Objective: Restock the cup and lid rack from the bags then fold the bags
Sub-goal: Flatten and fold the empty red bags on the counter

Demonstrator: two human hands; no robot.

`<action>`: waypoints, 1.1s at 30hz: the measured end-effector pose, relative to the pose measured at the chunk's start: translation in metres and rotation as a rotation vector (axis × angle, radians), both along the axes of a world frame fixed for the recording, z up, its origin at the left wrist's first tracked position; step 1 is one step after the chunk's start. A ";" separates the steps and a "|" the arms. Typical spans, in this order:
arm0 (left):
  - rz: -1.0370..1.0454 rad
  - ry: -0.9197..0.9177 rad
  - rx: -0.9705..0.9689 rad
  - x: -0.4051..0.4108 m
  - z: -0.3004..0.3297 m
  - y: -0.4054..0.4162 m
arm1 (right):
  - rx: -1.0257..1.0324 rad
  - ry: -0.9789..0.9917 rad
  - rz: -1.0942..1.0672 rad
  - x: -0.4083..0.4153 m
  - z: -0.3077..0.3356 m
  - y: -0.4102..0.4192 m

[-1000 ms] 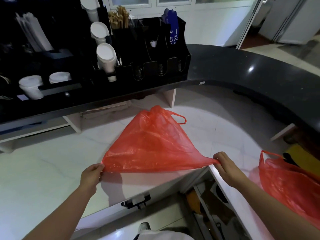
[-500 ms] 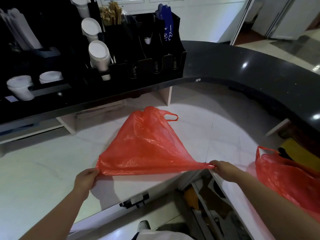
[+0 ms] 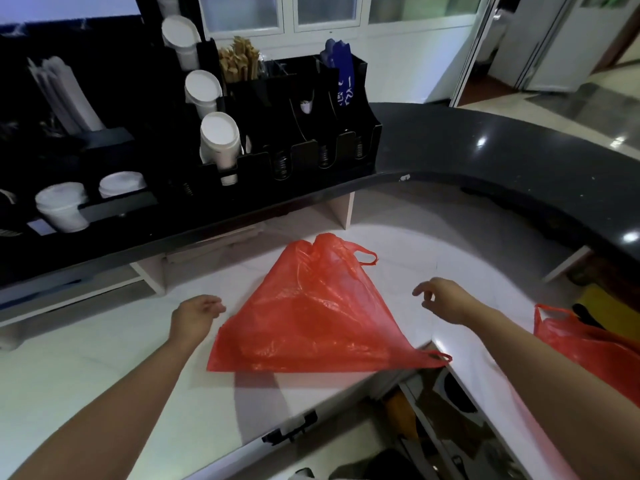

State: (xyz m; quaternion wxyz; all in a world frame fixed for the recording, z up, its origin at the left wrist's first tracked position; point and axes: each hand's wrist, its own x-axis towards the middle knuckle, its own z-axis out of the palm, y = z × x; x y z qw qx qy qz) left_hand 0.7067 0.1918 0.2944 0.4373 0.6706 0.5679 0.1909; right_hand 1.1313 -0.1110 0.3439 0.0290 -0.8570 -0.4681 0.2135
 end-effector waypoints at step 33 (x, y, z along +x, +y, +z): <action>-0.565 0.268 -0.142 0.180 0.006 0.005 | 0.145 0.416 -0.022 0.070 -0.083 0.143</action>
